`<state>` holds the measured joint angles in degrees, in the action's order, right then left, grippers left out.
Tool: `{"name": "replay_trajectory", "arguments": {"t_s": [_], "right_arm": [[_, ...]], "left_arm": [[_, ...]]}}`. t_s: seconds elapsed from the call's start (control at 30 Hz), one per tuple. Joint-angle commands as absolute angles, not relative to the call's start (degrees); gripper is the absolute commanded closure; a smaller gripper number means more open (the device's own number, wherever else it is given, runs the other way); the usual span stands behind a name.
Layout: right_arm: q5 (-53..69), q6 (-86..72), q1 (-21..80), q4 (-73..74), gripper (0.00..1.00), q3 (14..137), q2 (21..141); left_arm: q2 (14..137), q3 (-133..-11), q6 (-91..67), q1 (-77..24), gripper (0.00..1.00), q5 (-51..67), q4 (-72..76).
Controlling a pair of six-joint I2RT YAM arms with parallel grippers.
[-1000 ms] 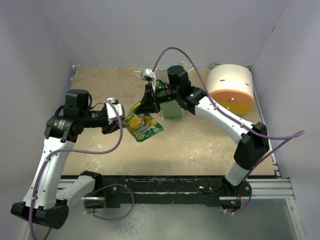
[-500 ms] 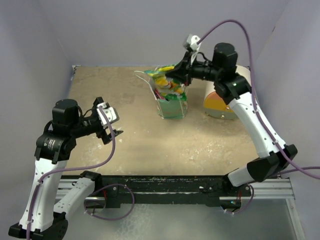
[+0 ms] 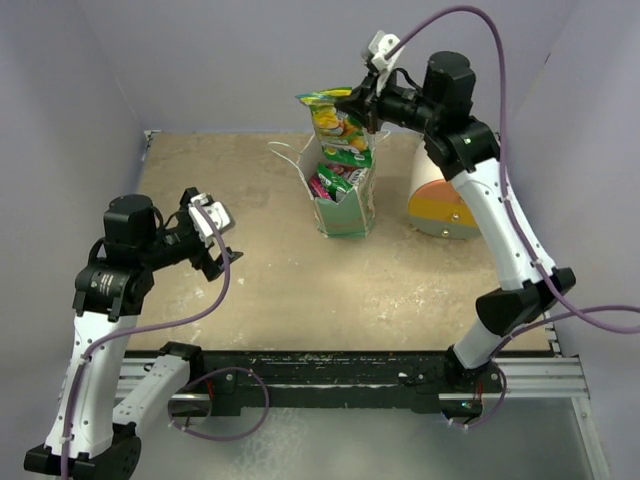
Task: Place the snacks into the paper bag
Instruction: Place the snack in the paper bag.
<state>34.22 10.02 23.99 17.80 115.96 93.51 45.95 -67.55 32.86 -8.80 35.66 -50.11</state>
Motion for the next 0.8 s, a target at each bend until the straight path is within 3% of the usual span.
{"name": "replay_trajectory", "arguments": {"t_s": [0.0,0.77], "right_arm": [[33.74,16.00,23.99,15.91,1.00,119.70,96.19],[39.37,37.35,23.99,15.65,1.00,121.57,107.54]], "left_arm": [[46.61,-67.06,31.27,-7.80,0.01,35.96,-47.03],[47.29,-65.45,30.48,-5.28,0.01,38.28,-45.18]]}}
